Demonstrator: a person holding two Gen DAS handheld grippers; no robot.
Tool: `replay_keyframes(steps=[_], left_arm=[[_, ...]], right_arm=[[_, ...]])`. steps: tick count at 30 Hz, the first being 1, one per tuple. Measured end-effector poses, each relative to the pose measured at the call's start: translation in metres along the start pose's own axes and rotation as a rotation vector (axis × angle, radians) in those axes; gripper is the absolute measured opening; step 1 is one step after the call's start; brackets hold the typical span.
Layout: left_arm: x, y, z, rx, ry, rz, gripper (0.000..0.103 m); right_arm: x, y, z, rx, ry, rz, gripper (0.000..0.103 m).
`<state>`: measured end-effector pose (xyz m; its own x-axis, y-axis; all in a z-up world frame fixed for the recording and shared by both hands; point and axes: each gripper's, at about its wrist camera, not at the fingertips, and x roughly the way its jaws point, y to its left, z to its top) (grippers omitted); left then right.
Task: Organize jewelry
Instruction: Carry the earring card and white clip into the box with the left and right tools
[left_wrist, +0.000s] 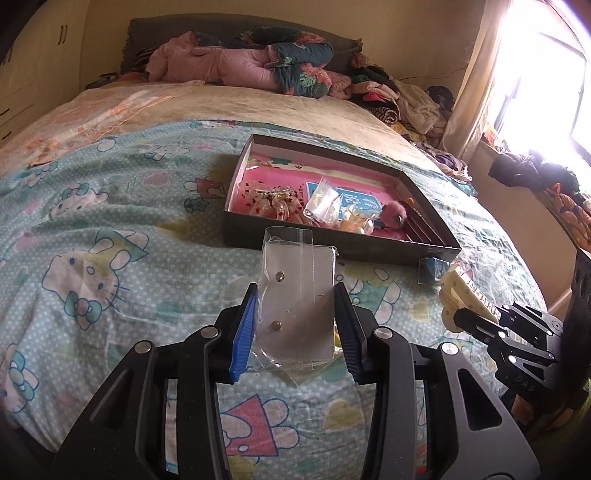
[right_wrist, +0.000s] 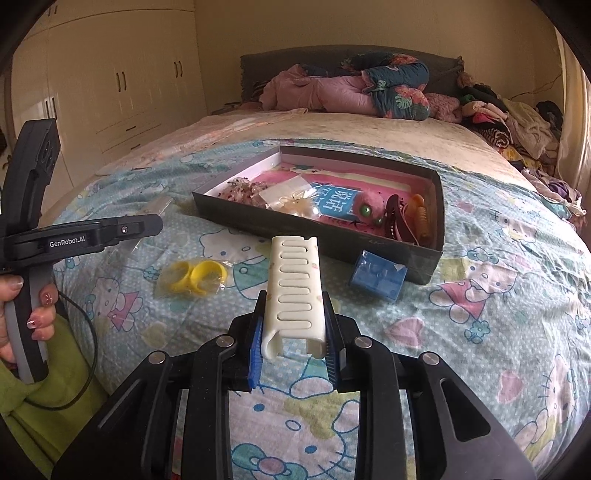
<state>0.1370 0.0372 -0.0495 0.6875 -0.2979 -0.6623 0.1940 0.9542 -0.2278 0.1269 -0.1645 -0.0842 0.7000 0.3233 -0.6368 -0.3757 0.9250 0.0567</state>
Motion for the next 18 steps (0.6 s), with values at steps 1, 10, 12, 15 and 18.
replay_keyframes(steps=[1, 10, 12, 15, 18], left_arm=[[0.000, -0.002, 0.002, 0.003, -0.003, 0.000, 0.032], [0.006, -0.024, 0.014, 0.045, -0.014, -0.021, 0.032], [0.007, -0.029, 0.018, 0.052, -0.019, -0.028, 0.032], [0.010, -0.035, 0.024, 0.064, -0.024, -0.036, 0.032], [0.015, -0.042, 0.030, 0.077, -0.027, -0.042, 0.032]], right_arm=[[-0.001, -0.001, 0.001, 0.000, -0.004, -0.004, 0.026], [-0.008, -0.013, 0.008, 0.020, -0.039, -0.039, 0.026], [-0.011, -0.018, 0.010, 0.029, -0.048, -0.048, 0.026], [-0.013, -0.026, 0.013, 0.044, -0.058, -0.060, 0.026], [-0.014, -0.032, 0.017, 0.055, -0.067, -0.072, 0.026]])
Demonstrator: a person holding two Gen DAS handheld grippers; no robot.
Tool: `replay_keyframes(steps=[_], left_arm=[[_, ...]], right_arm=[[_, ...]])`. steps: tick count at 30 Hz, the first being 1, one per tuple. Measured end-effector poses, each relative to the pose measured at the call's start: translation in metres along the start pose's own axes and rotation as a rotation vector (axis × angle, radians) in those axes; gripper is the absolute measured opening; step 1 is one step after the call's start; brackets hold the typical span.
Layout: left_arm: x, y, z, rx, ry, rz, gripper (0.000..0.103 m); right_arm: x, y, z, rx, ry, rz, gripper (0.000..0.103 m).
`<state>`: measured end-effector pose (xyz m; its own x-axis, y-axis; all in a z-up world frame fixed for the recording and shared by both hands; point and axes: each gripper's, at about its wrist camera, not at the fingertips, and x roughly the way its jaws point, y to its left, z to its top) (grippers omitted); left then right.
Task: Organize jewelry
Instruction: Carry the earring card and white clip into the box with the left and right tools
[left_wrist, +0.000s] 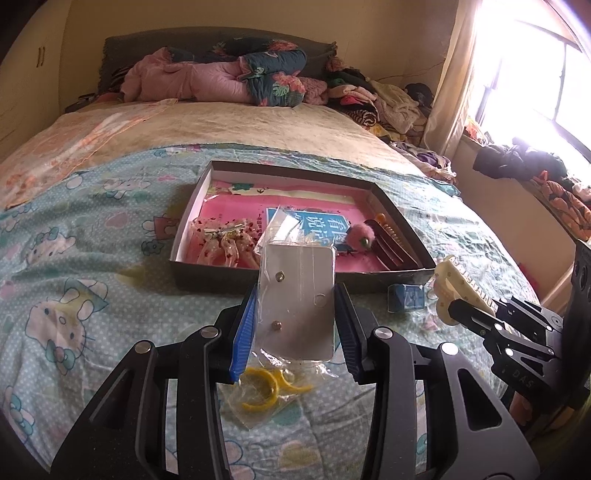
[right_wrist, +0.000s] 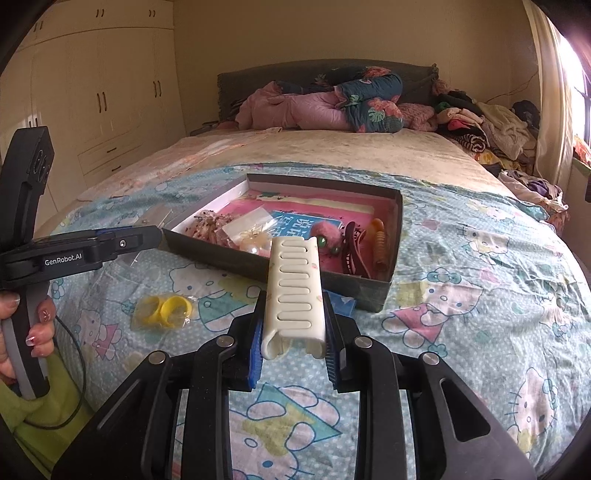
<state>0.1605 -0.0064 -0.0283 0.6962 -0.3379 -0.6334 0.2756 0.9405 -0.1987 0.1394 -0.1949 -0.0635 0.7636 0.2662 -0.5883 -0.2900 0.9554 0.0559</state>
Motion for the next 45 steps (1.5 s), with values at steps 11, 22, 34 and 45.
replay_keyframes(steps=[11, 22, 34, 45], left_arm=[[0.027, -0.014, 0.026, 0.032, 0.003, -0.025, 0.032], [0.055, -0.029, 0.050, 0.064, 0.008, -0.036, 0.032], [0.101, -0.038, 0.063, 0.088, 0.065, -0.029, 0.032], [0.133, -0.038, 0.062, 0.085, 0.125, -0.033, 0.032]], right_arm=[[0.005, -0.018, 0.019, 0.026, -0.025, -0.033, 0.026], [0.029, -0.041, 0.041, 0.051, -0.024, -0.080, 0.026], [0.066, -0.064, 0.061, 0.071, 0.005, -0.124, 0.026], [0.104, -0.081, 0.077, 0.098, 0.046, -0.130, 0.026]])
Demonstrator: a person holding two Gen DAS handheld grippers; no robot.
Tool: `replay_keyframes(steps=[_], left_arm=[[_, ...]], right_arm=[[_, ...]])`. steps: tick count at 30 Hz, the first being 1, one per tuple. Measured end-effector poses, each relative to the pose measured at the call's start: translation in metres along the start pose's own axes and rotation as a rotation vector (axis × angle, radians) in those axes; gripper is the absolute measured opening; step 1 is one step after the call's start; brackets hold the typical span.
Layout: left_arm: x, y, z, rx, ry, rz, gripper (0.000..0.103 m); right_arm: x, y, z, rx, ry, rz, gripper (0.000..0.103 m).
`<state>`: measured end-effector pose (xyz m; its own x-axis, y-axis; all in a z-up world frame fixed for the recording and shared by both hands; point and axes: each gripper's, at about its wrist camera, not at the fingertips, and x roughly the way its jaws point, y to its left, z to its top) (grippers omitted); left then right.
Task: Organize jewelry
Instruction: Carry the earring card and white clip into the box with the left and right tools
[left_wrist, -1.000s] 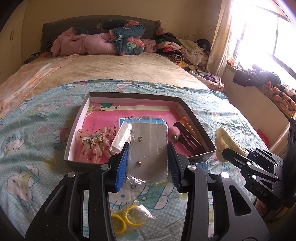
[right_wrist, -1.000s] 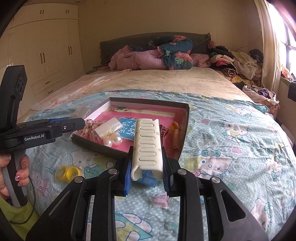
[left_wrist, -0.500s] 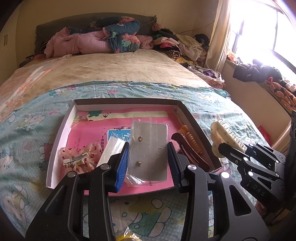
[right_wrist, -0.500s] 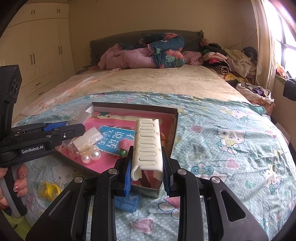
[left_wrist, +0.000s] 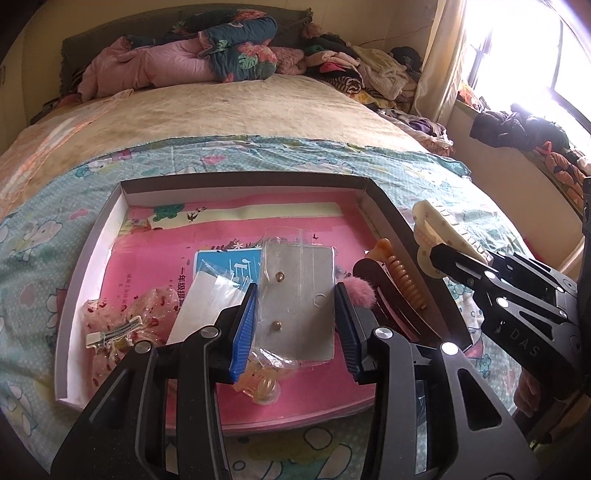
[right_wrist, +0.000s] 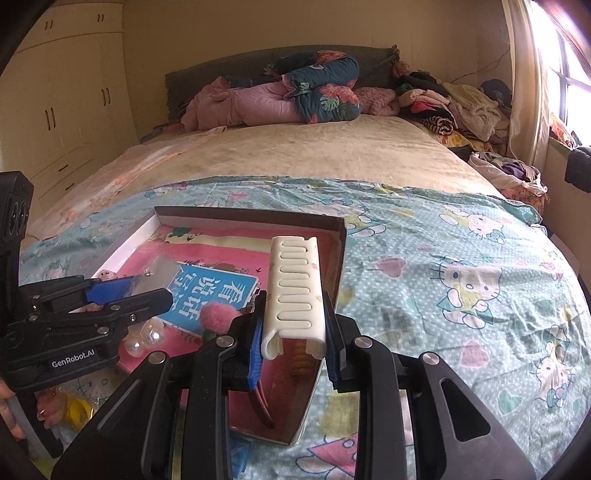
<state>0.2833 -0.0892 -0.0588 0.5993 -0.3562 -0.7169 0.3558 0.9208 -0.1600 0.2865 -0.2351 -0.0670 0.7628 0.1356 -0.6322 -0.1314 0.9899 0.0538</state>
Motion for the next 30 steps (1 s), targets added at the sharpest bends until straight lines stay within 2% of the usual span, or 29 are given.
replay_keyframes(steps=[16, 21, 24, 30], left_arm=[[0.014, -0.002, 0.001, 0.003, 0.016, -0.029, 0.032], [0.015, -0.002, 0.000, 0.005, 0.021, -0.033, 0.033], [0.016, -0.003, -0.001, 0.007, 0.025, -0.033, 0.033], [0.015, -0.003, -0.005, 0.005, 0.032, -0.036, 0.036]], right_arm=[[0.038, 0.000, 0.007, 0.006, 0.085, 0.010, 0.026], [0.037, 0.001, 0.003, 0.004, 0.081, 0.022, 0.027], [0.031, -0.002, 0.001, 0.013, 0.068, 0.030, 0.035], [0.012, -0.008, -0.001, 0.025, 0.037, 0.024, 0.043]])
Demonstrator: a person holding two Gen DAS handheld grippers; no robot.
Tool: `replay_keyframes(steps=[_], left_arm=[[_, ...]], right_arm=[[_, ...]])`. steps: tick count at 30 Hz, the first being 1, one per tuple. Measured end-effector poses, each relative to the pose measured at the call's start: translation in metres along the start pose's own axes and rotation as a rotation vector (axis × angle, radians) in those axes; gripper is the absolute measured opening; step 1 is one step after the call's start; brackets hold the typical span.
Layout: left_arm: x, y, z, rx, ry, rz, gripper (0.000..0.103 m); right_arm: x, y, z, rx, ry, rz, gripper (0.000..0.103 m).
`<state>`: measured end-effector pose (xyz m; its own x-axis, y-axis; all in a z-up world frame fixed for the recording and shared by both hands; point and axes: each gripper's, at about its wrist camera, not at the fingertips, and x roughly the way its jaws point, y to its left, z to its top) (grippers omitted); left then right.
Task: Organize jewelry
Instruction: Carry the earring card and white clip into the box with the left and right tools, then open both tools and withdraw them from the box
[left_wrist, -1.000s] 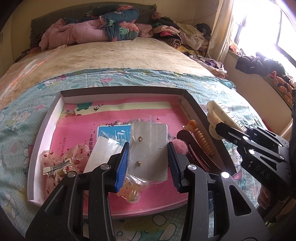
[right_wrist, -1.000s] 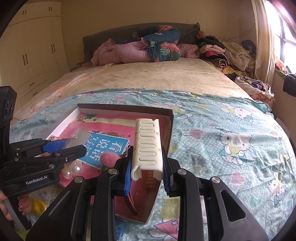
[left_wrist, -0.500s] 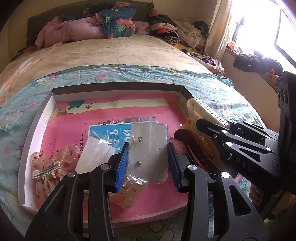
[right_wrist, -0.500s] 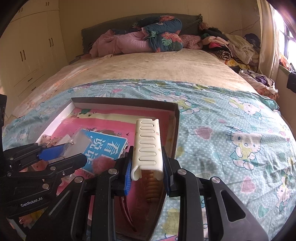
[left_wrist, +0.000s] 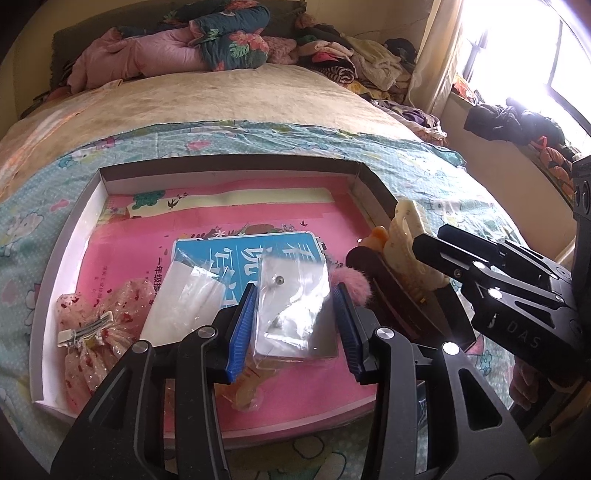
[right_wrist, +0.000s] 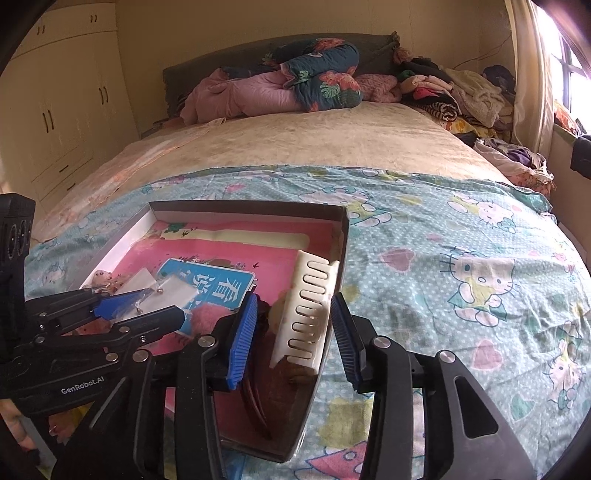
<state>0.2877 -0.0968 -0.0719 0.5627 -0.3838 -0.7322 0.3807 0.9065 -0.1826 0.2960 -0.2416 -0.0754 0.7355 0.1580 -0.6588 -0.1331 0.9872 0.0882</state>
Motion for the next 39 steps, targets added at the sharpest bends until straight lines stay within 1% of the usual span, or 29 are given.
replay_keyframes(steps=[1, 3, 4, 7, 9, 10, 14, 16, 18, 26, 34, 39], left_arm=[[-0.001, 0.000, -0.001, 0.001, -0.002, 0.002, 0.038], [-0.005, -0.001, -0.002, -0.001, -0.008, 0.006, 0.049], [-0.008, -0.002, -0.003, -0.002, -0.014, 0.010, 0.051], [-0.019, -0.003, -0.004, -0.007, -0.032, 0.021, 0.055], [-0.028, -0.003, -0.004, -0.010, -0.053, 0.029, 0.062], [-0.033, -0.004, -0.005, -0.012, -0.063, 0.035, 0.064], [-0.054, -0.004, -0.008, -0.023, -0.116, 0.050, 0.077], [-0.064, -0.004, -0.010, -0.032, -0.136, 0.064, 0.079], [-0.075, -0.002, -0.013, -0.047, -0.160, 0.069, 0.084], [-0.110, 0.004, -0.031, -0.063, -0.218, 0.099, 0.088], [-0.128, 0.008, -0.052, -0.044, -0.228, 0.140, 0.088], [-0.135, 0.013, -0.064, -0.047, -0.225, 0.153, 0.088]], right_arm=[[-0.004, 0.000, -0.001, -0.001, -0.006, -0.001, 0.044], [-0.012, -0.001, -0.002, -0.001, -0.020, -0.001, 0.048], [-0.016, -0.001, -0.004, -0.003, -0.028, -0.002, 0.048], [-0.031, -0.002, -0.007, 0.000, -0.054, -0.008, 0.055], [-0.040, -0.003, -0.010, 0.014, -0.069, 0.002, 0.060], [-0.045, -0.003, -0.012, 0.017, -0.076, 0.004, 0.060], [-0.064, -0.001, -0.018, 0.018, -0.103, 0.008, 0.066], [-0.073, 0.002, -0.021, 0.018, -0.119, 0.009, 0.069], [-0.082, 0.004, -0.024, 0.020, -0.133, 0.016, 0.072], [-0.107, 0.015, -0.034, 0.004, -0.168, 0.029, 0.075], [-0.120, 0.026, -0.044, -0.003, -0.180, 0.049, 0.077], [-0.121, 0.036, -0.051, -0.017, -0.168, 0.059, 0.077]])
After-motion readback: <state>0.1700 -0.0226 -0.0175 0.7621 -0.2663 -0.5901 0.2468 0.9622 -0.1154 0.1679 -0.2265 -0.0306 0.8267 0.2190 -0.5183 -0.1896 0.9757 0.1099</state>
